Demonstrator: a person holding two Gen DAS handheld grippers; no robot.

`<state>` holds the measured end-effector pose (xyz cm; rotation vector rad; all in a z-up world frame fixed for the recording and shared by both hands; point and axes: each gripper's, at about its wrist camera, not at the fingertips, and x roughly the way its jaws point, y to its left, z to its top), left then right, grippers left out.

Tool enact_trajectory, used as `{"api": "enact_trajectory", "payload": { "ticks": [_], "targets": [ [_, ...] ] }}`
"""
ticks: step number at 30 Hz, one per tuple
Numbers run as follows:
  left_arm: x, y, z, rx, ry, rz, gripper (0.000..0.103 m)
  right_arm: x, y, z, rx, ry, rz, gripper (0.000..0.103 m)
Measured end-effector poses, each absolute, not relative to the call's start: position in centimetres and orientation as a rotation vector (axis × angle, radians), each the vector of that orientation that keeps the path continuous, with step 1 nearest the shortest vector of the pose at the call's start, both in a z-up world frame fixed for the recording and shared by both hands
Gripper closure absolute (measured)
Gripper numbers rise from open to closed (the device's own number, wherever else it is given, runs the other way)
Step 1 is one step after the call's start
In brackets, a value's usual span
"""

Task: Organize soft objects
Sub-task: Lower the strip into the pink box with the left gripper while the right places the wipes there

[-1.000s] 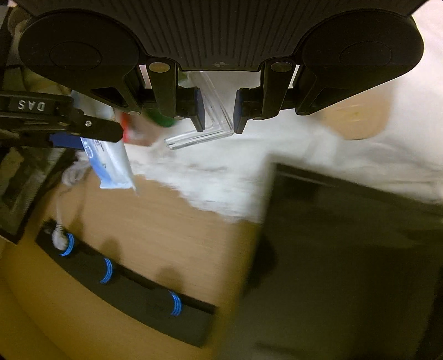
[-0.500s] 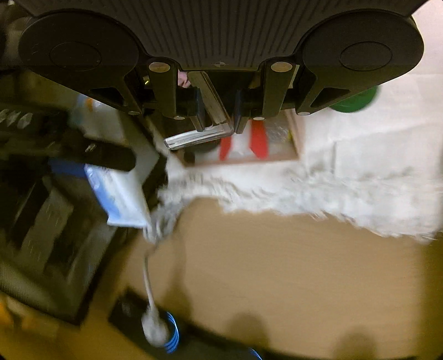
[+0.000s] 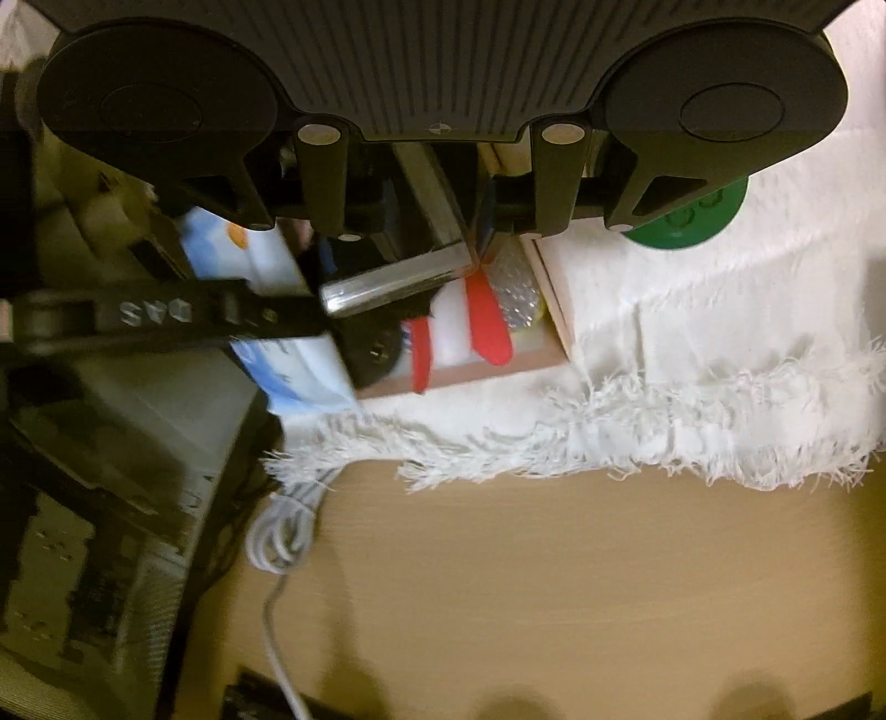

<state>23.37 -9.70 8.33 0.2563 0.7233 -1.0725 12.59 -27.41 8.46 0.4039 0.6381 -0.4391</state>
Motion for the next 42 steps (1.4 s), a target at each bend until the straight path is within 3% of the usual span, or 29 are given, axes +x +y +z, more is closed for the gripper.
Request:
{"api": "enact_trajectory", "payload": {
  "ticks": [14,16,21,35,42],
  "targets": [
    [20.9,-9.3,8.6,0.229,0.712,-1.162,0.071,9.6,-26.7,11.0,0.418,0.603,-0.417,0.027],
    [20.7,-9.5,8.5,0.250,0.718,-1.177,0.069,9.5,-27.2,10.3,0.458,0.622,-0.421,0.046],
    [20.3,-9.7,8.2,0.314,0.693,-1.151,0.065,9.6,-27.5,9.5,0.501,0.647,-0.420,0.056],
    [22.3,-10.4,6.9,0.306,0.728,-1.139,0.059,13.5,-27.6,8.1,0.489,0.748,-0.434,0.053],
    [22.1,-10.5,7.0,0.260,0.719,-1.134,0.061,10.3,-27.9,9.4,0.589,0.739,-0.499,0.053]
  ]
}}
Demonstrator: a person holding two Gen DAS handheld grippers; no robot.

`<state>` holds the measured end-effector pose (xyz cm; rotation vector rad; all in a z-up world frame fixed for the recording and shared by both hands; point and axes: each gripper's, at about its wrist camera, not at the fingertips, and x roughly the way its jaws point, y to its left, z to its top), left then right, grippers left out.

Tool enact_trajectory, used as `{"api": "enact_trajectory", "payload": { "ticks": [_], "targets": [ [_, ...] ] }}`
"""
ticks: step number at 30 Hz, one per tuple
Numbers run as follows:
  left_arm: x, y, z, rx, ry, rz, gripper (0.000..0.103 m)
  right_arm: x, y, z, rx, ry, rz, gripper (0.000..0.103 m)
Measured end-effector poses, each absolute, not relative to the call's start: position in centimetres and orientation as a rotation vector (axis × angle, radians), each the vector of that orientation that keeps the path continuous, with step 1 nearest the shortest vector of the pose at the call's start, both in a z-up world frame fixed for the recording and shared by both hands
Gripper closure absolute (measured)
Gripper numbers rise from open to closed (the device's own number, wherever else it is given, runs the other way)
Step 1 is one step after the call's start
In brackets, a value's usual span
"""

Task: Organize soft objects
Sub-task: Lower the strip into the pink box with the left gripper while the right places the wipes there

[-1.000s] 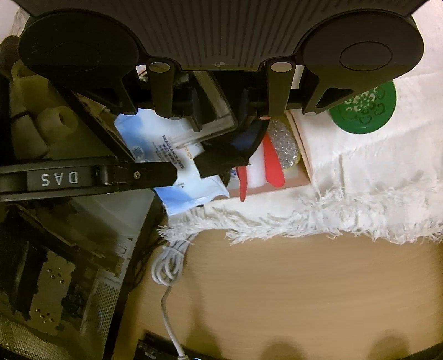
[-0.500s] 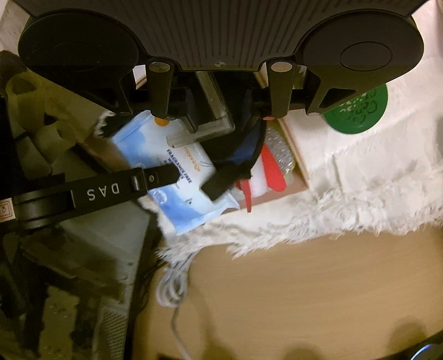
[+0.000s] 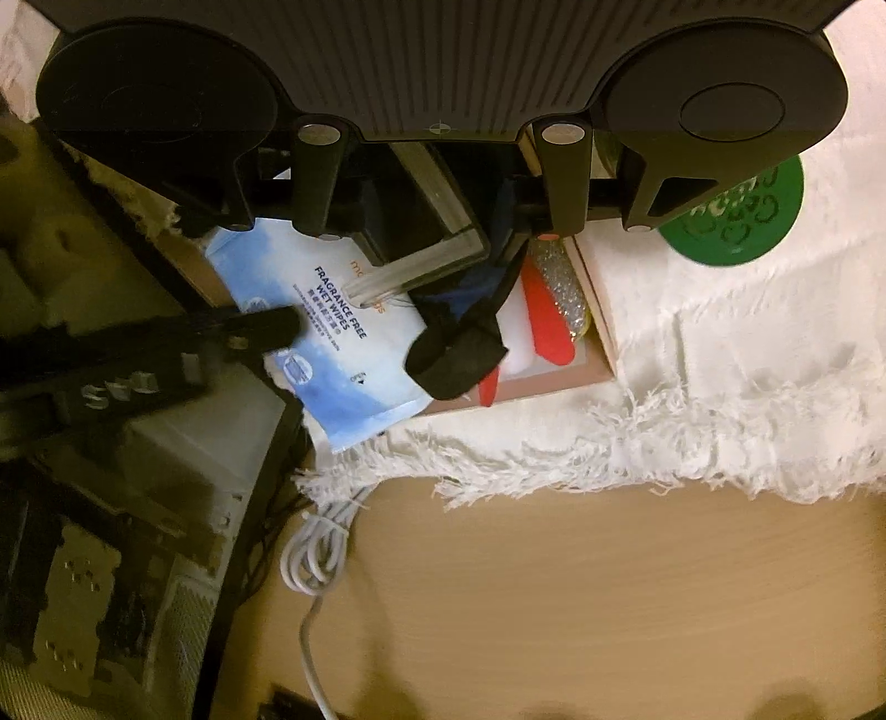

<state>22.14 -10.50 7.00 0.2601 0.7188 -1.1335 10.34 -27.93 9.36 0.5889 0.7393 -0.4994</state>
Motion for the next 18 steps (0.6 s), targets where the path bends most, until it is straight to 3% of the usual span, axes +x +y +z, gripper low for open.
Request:
{"api": "enact_trajectory", "payload": {
  "ticks": [3,5,8,13,18],
  "targets": [
    [21.8,-10.0,7.4,0.210,0.714,-1.130,0.061,9.5,-27.0,9.3,0.539,0.791,-0.446,0.054],
    [21.5,-9.7,7.4,0.184,0.722,-1.105,0.061,10.2,-26.2,8.6,0.445,0.864,-0.407,0.063],
    [21.0,-9.7,7.1,0.164,0.720,-1.050,0.060,11.4,-26.8,7.5,0.404,0.874,-0.383,0.063],
    [19.8,-10.2,6.2,0.144,0.734,-0.910,0.044,12.0,-28.5,7.2,0.471,0.832,-0.360,0.062],
    [18.4,-11.2,6.2,0.175,0.682,-0.853,0.046,8.5,-25.9,7.5,0.390,0.739,-0.392,0.058]
  ]
}}
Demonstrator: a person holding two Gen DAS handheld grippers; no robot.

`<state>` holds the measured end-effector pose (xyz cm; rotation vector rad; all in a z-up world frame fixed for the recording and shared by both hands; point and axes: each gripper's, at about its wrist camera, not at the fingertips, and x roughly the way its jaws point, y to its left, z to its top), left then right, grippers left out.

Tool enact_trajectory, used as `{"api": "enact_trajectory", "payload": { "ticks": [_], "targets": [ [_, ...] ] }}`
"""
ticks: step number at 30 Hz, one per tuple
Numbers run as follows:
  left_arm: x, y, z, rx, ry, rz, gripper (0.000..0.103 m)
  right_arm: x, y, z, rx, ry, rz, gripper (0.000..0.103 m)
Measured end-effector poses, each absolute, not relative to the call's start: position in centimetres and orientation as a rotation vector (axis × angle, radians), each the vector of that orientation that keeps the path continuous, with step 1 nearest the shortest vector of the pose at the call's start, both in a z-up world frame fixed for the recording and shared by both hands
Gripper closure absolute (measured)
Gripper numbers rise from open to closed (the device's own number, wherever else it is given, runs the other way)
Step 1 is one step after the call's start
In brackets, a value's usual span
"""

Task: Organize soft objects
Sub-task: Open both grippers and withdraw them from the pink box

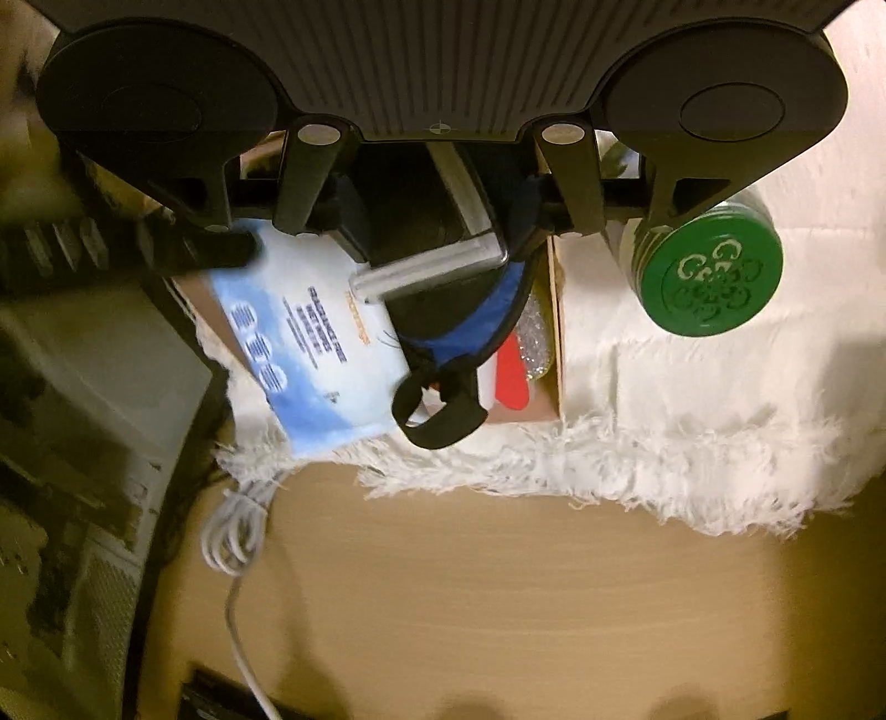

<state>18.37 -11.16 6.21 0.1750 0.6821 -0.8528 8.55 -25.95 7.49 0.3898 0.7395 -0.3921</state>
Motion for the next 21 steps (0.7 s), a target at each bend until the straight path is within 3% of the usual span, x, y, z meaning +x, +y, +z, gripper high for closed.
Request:
{"api": "enact_trajectory", "payload": {
  "ticks": [5,10,21],
  "targets": [
    [17.4,-9.5,7.7,0.093,0.655,-0.800,0.047,4.3,-23.5,7.9,0.299,0.646,-0.290,0.050],
    [14.0,-4.6,9.1,0.014,0.615,-0.662,0.047,2.3,-21.5,7.8,0.208,0.595,-0.168,0.035],
    [4.3,2.0,1.9,-0.073,0.781,-0.177,0.048,4.1,-17.1,1.2,0.080,0.843,0.166,0.031]
  ]
}}
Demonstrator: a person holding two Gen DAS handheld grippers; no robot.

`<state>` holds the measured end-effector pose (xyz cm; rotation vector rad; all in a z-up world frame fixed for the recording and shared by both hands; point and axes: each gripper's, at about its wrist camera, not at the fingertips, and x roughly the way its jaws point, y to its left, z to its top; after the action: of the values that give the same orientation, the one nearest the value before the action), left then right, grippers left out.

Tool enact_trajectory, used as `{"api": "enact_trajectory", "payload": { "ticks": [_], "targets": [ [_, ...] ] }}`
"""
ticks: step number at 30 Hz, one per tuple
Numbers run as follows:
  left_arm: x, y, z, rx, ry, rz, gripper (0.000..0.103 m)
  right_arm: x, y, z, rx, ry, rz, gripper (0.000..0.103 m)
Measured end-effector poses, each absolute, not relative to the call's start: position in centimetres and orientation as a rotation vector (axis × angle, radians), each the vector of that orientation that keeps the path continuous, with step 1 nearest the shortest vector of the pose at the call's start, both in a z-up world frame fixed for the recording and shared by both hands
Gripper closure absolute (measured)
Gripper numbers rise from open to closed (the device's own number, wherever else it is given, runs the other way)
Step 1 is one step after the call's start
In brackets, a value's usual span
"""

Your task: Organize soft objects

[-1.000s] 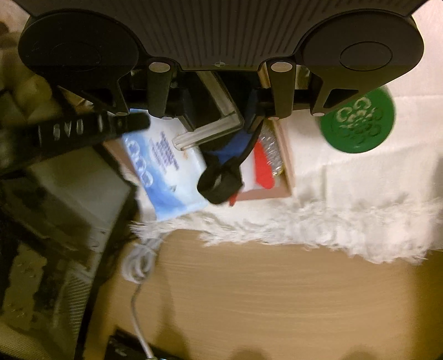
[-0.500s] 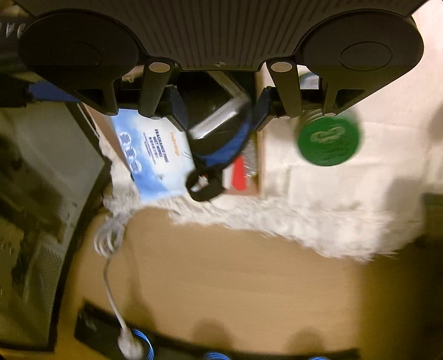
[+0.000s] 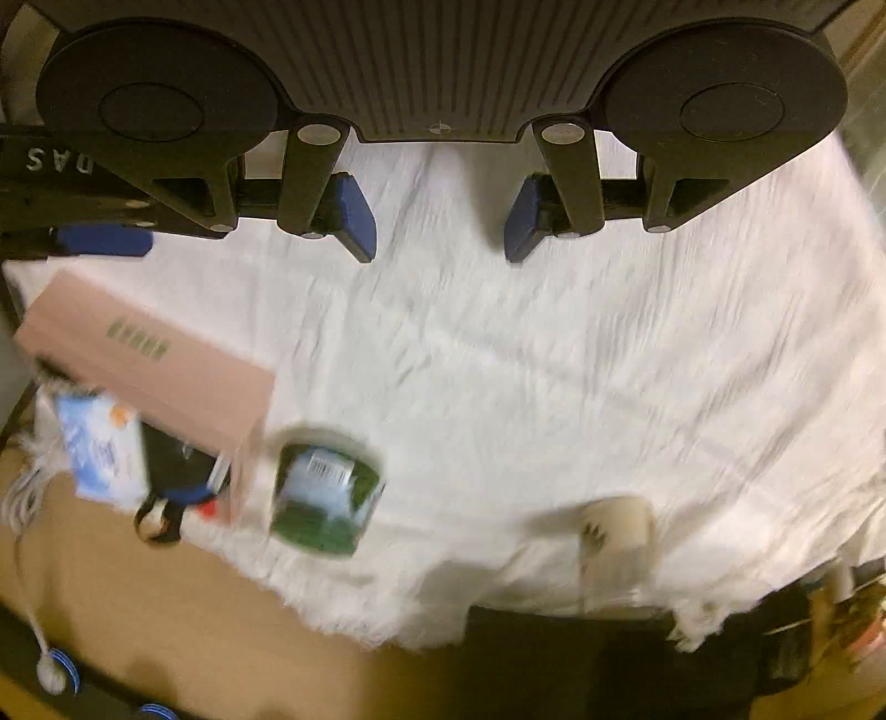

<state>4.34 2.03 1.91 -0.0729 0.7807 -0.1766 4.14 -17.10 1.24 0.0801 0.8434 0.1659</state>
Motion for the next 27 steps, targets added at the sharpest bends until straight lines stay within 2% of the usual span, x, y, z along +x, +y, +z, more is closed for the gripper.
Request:
{"api": "enact_trajectory", "payload": {
  "ticks": [1,3,6,14,27],
  "targets": [
    [3.8,1.8,1.7,-0.052,0.756,-0.167,0.048,3.8,-17.0,1.1,0.050,0.809,0.172,0.024],
    [3.0,1.0,1.4,-0.011,0.745,-0.167,0.048,3.3,-16.9,0.6,-0.004,0.793,0.133,0.019],
    [1.9,0.0,1.2,0.039,0.730,-0.143,0.048,3.0,-16.8,-0.1,-0.055,0.794,0.016,0.000],
    [0.6,-0.8,0.8,0.043,0.699,-0.087,0.048,1.2,-17.8,-1.0,-0.038,0.670,0.042,0.000],
    [-0.1,-1.0,0.9,0.034,0.697,-0.070,0.048,1.6,-17.9,-1.1,-0.043,0.669,0.036,0.000]
  ]
}}
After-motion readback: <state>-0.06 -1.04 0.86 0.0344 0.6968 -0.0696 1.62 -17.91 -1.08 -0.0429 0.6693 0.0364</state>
